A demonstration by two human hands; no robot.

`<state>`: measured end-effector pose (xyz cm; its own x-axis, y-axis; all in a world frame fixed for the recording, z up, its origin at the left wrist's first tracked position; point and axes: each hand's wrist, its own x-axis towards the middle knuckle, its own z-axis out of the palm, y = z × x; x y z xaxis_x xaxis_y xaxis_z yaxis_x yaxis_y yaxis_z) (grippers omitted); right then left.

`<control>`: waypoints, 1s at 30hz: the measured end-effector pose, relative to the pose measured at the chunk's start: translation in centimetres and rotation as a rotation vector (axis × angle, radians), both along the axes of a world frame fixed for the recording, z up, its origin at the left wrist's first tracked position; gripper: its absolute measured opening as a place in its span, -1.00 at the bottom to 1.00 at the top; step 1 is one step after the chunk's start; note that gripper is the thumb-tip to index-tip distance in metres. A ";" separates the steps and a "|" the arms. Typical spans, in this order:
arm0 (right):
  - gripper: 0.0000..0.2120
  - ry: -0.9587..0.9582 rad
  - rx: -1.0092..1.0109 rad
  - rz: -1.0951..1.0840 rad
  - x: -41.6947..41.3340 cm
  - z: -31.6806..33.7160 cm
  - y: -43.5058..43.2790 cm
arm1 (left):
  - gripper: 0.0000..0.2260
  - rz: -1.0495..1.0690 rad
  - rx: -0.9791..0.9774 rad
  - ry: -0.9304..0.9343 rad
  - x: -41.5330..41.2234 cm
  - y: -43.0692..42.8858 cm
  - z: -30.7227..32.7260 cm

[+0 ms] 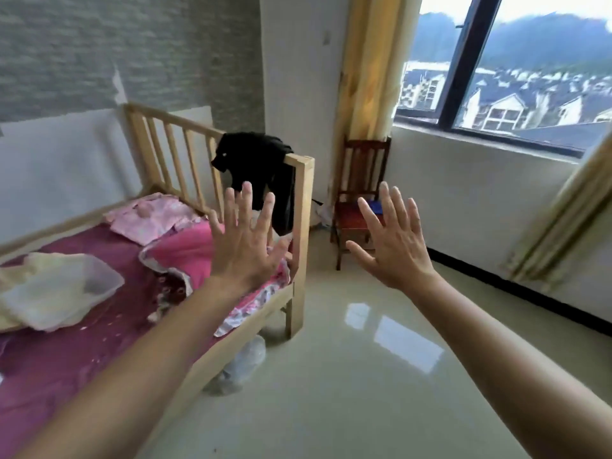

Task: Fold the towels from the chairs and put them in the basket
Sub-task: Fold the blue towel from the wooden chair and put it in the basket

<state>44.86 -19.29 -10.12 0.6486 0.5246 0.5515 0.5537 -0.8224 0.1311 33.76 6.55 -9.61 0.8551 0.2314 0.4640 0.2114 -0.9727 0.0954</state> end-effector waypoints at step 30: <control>-0.17 0.234 0.010 -0.191 65.0 -8.7 -10.0 | -0.32 -0.163 0.214 0.341 69.9 -5.7 -7.2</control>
